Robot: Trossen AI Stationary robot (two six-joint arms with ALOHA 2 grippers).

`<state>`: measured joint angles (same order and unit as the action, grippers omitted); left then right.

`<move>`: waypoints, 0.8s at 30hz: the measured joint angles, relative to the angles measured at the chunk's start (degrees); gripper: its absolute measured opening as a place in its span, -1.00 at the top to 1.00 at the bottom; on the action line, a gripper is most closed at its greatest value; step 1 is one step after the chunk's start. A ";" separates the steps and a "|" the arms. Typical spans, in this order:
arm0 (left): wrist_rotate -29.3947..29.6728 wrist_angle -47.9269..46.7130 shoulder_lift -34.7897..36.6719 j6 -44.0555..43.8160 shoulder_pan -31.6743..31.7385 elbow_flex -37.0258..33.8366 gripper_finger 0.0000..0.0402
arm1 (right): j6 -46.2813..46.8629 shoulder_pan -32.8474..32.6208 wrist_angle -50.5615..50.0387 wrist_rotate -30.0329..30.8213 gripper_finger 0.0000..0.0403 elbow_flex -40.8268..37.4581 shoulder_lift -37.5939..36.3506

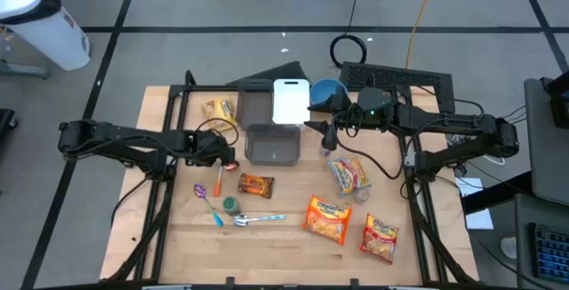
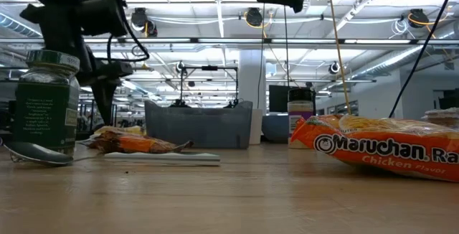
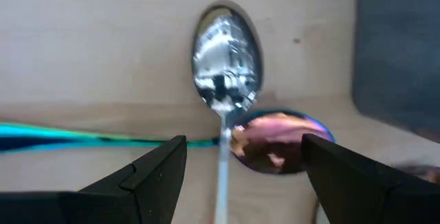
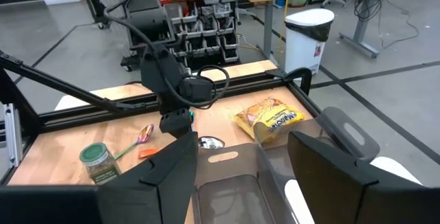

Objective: Pick & Place Food Item
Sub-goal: Put the orange spoon into the bottom black bin

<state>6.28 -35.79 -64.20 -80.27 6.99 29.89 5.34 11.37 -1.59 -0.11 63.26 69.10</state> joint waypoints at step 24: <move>-5.83 6.14 -10.98 4.65 7.93 0.76 -0.47 | 4.47 2.92 -0.47 -0.17 -0.05 0.02 0.00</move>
<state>0.45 -29.65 -75.18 -75.62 14.93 30.65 9.80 14.29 -2.07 -0.27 63.29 69.10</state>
